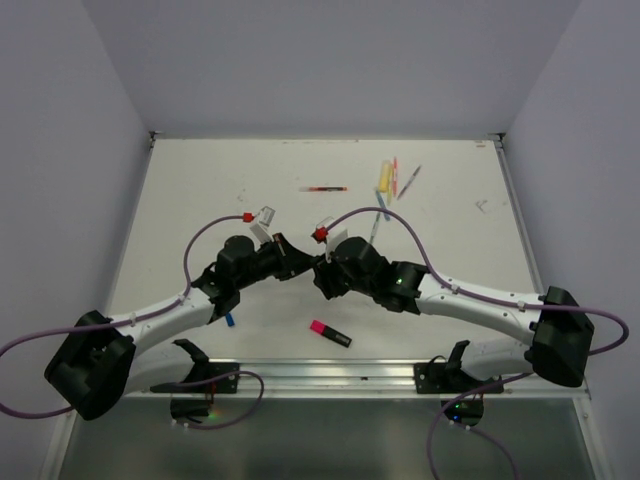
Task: Open the pen caps
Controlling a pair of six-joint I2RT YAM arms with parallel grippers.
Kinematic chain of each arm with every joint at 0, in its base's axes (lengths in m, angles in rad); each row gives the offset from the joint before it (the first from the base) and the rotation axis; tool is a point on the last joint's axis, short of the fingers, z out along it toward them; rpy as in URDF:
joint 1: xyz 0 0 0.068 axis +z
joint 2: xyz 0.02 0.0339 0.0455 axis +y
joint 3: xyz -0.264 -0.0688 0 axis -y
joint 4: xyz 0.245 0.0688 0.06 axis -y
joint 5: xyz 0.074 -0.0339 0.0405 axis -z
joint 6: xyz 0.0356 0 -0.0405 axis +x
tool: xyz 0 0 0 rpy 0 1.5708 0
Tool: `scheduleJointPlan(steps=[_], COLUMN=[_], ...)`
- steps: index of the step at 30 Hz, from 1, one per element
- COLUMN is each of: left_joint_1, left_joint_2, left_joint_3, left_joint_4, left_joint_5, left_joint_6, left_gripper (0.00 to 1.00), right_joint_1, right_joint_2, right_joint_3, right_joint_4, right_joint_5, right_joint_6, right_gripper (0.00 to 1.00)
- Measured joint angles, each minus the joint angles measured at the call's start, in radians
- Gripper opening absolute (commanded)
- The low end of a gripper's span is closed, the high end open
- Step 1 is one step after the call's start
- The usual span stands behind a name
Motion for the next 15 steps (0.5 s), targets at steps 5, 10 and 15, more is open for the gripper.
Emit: scheduleJointPlan(steps=[5, 10, 15], left_joint_1=[-0.002, -0.002, -0.002], left_joint_2=[0.000, -0.001, -0.001], left_joint_3=[0.000, 0.000, 0.000], left_joint_4=[0.000, -0.001, -0.003], left_joint_5=[0.000, -0.003, -0.013], left_joint_6=[-0.001, -0.004, -0.023], left_gripper=[0.00, 0.00, 0.00], right_joint_1=[0.000, -0.002, -0.002], right_joint_2=[0.000, 0.000, 0.000], right_joint_3=[-0.002, -0.006, -0.006], right_joint_4=[0.003, 0.009, 0.011], right_joint_5=[0.000, 0.007, 0.009], right_joint_6=[-0.002, 0.004, 0.004], right_gripper=[0.16, 0.00, 0.00])
